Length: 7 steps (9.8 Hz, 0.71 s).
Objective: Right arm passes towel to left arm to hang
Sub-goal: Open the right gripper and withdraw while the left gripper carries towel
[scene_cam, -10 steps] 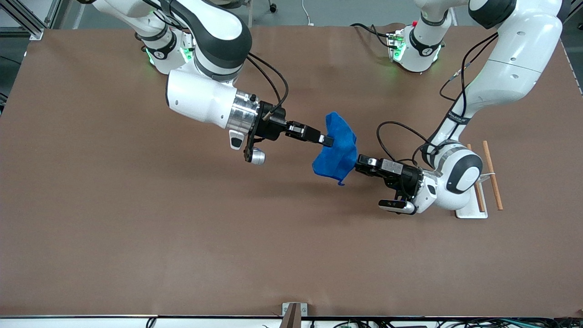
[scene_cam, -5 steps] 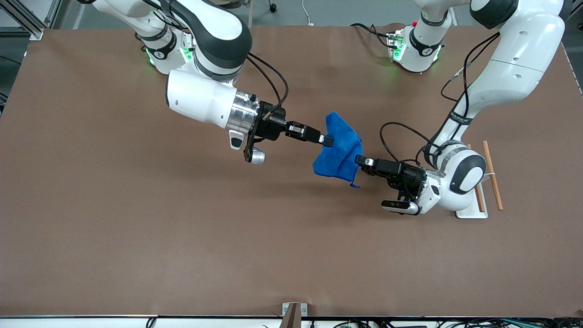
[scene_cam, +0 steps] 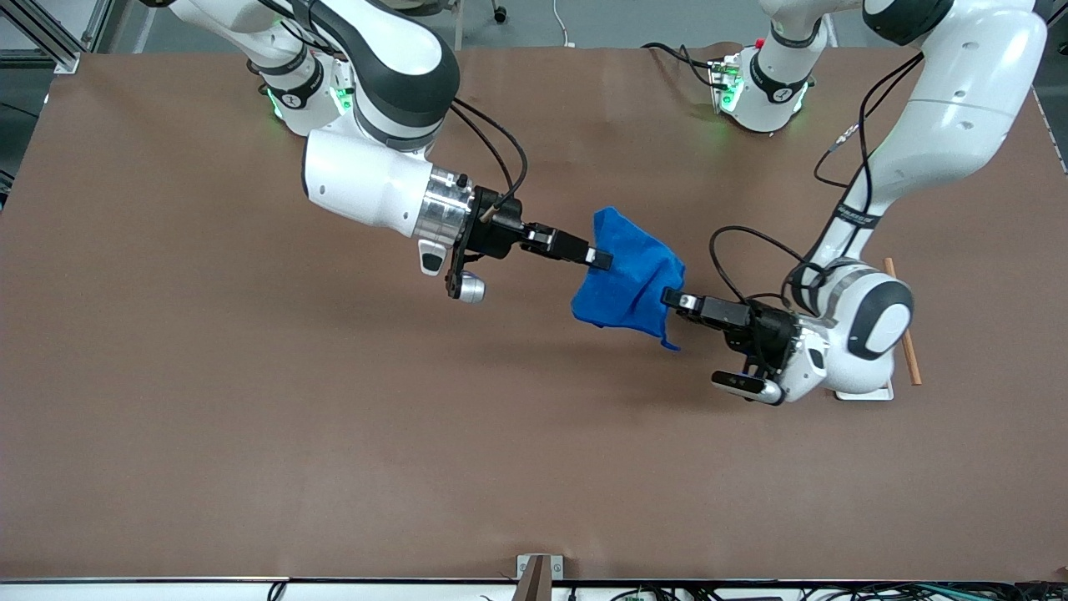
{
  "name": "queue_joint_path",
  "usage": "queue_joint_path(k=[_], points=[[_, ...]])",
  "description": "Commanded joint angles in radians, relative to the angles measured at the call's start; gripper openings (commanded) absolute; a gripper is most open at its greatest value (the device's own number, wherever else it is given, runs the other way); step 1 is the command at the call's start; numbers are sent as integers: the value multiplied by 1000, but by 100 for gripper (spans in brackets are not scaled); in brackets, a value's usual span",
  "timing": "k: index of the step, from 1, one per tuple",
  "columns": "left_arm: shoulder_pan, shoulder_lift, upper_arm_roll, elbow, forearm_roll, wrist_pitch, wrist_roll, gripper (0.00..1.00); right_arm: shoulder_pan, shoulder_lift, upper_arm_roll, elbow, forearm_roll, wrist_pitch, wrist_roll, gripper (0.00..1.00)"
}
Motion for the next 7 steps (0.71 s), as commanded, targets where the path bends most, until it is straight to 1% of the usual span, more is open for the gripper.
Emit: queue_joint_path(k=[1,2,3,4,5,6,7], points=[[-2,-55,56,26,121,45,-137,0,-76,-75,7,-79,-104,-47,0,100],[-3,-94,94,28,172,55,-222,0,-127,-109,-18,-122,-191,-152,2,100],[-3,-126,116,29,230,56,-305,0,-142,-132,-80,-126,-266,-302,5,100],[-5,-143,145,31,322,58,-362,0,-136,-160,-166,-124,-357,-423,6,100],[1,-148,161,69,421,55,-397,0,-141,-178,-218,-124,-482,-528,8,100],[33,-148,159,93,542,55,-460,0,-141,-204,-286,-123,-605,-606,9,100],[44,-154,159,95,629,55,-514,0,-142,-239,-347,-121,-714,-685,11,100]])
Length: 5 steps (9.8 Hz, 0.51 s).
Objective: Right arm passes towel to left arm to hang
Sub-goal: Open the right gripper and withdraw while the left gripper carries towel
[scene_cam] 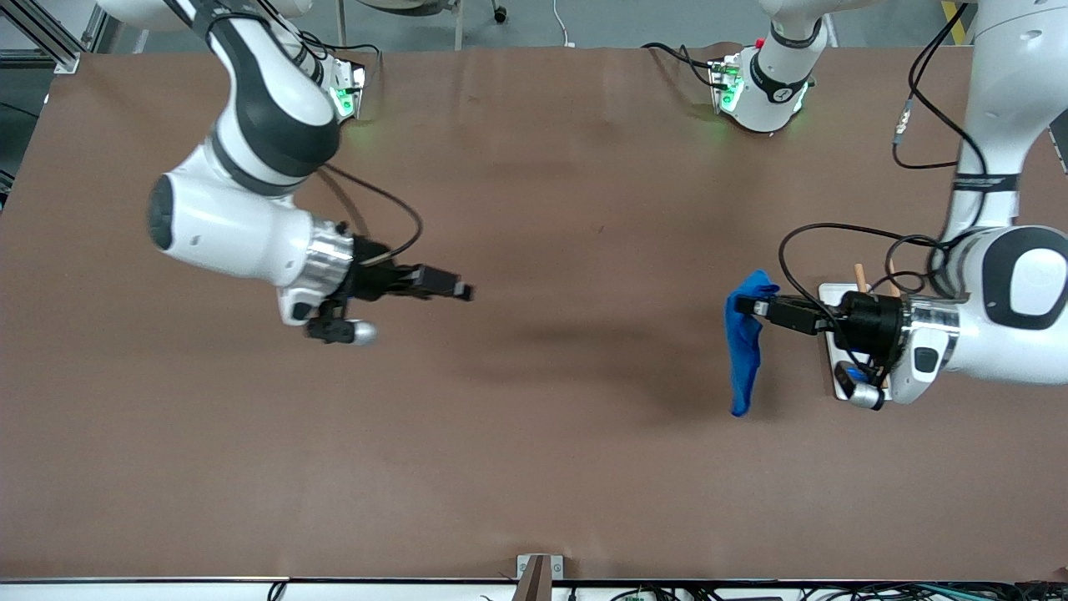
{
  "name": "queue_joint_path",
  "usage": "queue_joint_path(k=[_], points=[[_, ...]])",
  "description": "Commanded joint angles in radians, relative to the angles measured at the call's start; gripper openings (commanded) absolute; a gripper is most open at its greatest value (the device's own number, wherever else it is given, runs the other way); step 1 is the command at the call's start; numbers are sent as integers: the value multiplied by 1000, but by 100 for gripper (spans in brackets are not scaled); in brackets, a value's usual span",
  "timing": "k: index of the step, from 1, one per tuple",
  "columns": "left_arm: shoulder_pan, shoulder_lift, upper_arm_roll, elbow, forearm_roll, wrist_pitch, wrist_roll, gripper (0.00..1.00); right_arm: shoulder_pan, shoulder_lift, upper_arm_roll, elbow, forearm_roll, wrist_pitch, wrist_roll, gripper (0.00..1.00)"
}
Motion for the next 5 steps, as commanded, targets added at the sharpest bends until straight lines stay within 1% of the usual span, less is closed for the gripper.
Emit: queue_joint_path(k=[1,3,4,5], points=[[13,-15,7,3,188,16,-102,0,1,-120,-118,-47,-190,-102,12,100],[16,-50,7,20,389,19,-267,0,1,-183,-239,-44,-330,-175,11,100],[13,-82,7,22,524,20,-350,0,-23,-213,-267,-41,-380,-198,5,100],[10,-111,-4,18,659,21,-398,0,-84,-246,-267,-38,-423,-233,-16,100]])
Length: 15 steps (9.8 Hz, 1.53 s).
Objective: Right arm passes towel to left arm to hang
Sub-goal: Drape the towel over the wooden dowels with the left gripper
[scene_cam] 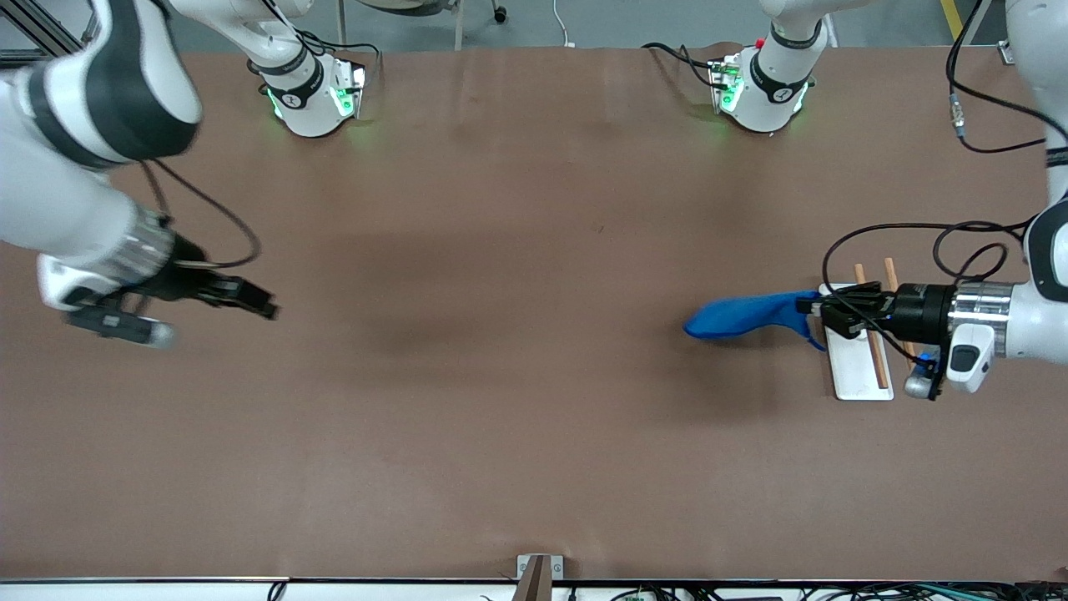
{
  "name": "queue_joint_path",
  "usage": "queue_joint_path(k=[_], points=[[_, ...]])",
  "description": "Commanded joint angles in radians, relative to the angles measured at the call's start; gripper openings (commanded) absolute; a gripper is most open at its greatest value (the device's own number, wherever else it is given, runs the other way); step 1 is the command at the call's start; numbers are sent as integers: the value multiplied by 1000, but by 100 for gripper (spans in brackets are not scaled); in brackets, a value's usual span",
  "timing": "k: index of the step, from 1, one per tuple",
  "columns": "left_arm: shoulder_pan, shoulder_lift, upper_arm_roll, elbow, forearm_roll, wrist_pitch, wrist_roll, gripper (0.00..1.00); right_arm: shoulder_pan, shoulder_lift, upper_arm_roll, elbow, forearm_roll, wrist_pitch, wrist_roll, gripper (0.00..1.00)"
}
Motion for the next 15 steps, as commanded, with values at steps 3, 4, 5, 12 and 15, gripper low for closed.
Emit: queue_joint_path(k=[3,4,5,12,15], points=[[-6,-73,-2,-45,181,7,-353,0,-63,-161,-170,-30,-83,-170,-182,100],[0,-85,1,-69,181,7,-392,0,-58,-183,-226,-25,-83,-199,-278,100],[19,-93,4,-86,181,9,-409,0,-61,-183,-247,16,-82,-225,-314,100],[187,-41,6,-106,308,42,-153,0,-59,-153,-211,143,-109,-378,-327,100],[186,-9,7,-30,420,88,18,1,-58,-154,-167,139,-146,-371,-322,100]])
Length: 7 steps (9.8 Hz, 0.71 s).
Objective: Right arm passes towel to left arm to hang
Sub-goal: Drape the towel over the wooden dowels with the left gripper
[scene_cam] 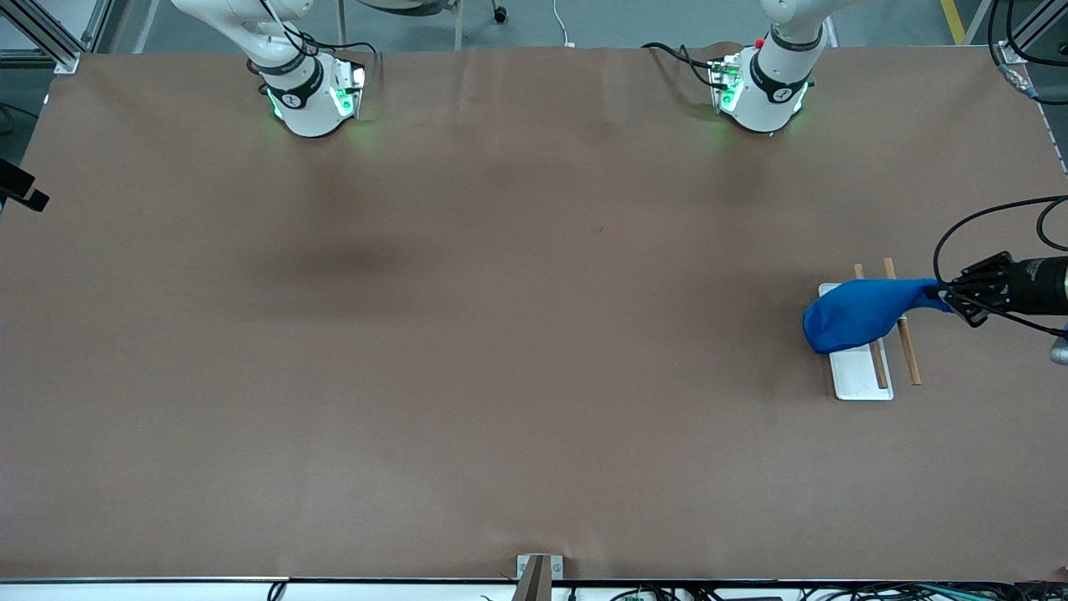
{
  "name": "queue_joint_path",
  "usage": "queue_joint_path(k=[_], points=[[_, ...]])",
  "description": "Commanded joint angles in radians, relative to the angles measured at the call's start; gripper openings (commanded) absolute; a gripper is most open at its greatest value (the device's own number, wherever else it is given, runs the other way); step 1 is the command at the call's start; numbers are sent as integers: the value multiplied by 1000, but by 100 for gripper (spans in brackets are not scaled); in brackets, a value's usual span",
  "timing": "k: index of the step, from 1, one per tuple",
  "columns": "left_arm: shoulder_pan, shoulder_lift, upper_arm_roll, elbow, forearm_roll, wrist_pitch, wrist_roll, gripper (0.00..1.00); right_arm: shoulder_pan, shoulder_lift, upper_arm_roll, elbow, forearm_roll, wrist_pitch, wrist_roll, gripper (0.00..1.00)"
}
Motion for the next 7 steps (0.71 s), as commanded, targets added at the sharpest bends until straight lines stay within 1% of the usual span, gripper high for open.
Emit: queue_joint_path(k=[1,3,4,7], points=[[-13,28,-2,36,76,31,96,1,-4,12,20,19,-29,-7,-1,100],[-10,33,-5,35,137,91,151,1,-7,12,20,19,-26,4,-1,100],[-1,40,-4,32,151,128,191,1,-7,12,20,19,-26,6,-1,100],[45,71,-1,30,171,159,305,1,-7,12,20,19,-24,4,-1,100]])
